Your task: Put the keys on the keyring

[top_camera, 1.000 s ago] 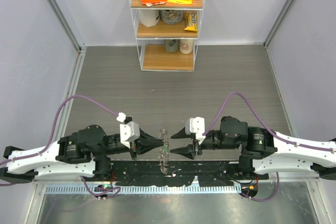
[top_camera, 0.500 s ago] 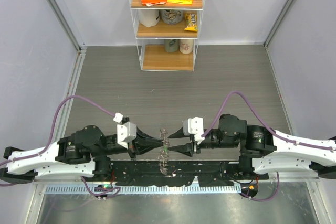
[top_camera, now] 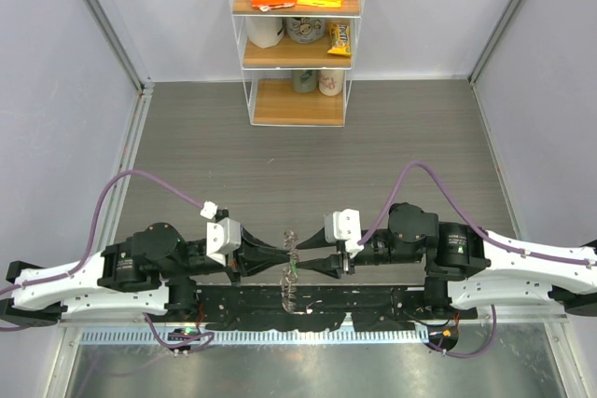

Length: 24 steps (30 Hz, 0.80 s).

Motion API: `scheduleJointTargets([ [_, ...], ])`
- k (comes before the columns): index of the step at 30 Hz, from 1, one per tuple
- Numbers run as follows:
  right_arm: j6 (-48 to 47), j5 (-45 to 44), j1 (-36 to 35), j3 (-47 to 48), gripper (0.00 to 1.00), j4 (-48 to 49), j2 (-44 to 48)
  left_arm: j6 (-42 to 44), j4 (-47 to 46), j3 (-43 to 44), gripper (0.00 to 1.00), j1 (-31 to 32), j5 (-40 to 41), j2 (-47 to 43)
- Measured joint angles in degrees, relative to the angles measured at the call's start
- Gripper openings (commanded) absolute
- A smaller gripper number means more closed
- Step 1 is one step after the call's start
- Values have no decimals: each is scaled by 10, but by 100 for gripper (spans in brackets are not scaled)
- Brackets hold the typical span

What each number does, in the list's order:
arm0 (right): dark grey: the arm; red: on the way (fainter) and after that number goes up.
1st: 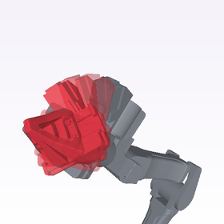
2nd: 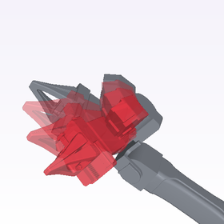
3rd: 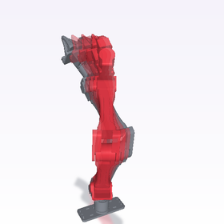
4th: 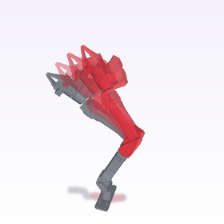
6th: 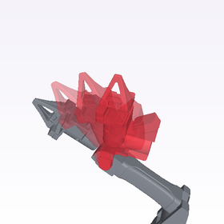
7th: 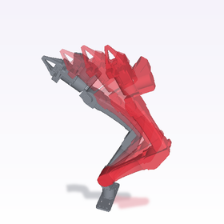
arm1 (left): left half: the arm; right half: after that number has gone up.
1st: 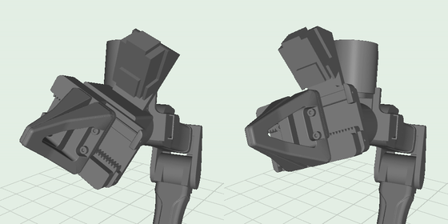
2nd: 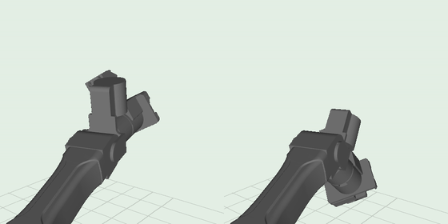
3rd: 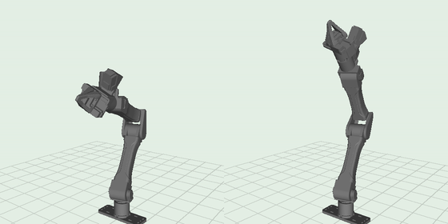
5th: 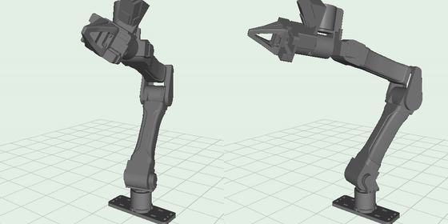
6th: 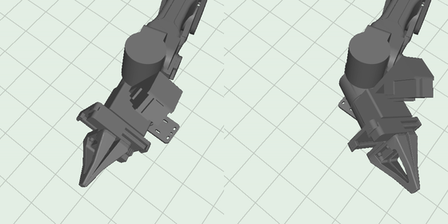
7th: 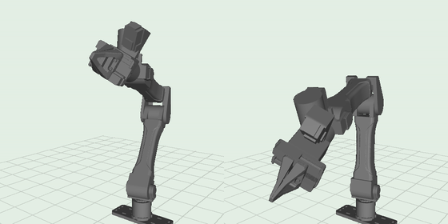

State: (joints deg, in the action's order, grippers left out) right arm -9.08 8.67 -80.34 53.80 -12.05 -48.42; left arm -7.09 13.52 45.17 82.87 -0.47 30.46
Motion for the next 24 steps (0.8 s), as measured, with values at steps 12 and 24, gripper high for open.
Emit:
scheduleJointTargets([
  [12,0,1,-5,1,31,14,-7,0,-1,-1,0,0,-2,0],
  [24,-6,-1,-17,4,6,13,-14,0,-2,-5,0,0,-5,-5],
])
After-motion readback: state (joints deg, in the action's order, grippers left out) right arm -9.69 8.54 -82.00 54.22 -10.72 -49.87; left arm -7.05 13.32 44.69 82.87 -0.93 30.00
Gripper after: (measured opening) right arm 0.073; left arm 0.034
